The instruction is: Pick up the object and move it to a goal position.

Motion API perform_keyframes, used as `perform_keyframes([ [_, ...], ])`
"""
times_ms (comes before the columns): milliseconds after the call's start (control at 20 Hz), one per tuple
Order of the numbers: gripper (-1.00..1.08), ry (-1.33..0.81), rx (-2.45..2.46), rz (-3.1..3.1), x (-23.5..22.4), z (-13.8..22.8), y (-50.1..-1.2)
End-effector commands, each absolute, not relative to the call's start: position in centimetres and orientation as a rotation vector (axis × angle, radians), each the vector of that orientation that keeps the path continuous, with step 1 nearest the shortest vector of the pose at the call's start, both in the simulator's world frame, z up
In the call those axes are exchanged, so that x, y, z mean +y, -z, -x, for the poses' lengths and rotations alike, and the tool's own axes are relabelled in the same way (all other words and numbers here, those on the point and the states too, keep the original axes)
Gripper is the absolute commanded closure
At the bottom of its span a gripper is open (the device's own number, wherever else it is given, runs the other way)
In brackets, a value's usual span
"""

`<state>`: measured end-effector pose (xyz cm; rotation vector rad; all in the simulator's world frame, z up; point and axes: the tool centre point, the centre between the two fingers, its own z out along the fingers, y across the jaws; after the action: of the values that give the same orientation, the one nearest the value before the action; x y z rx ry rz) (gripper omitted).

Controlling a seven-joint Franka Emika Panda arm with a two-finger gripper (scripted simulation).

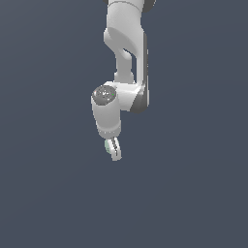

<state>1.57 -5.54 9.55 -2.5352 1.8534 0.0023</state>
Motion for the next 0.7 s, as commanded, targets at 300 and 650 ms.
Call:
perform_keyframes([
  [300,1.08,-0.003,1.853,2.535,-6.6,2.1,-12.2],
  [650,1.08,-0.001,1.854,2.536,-7.1,3.3,-13.2],
])
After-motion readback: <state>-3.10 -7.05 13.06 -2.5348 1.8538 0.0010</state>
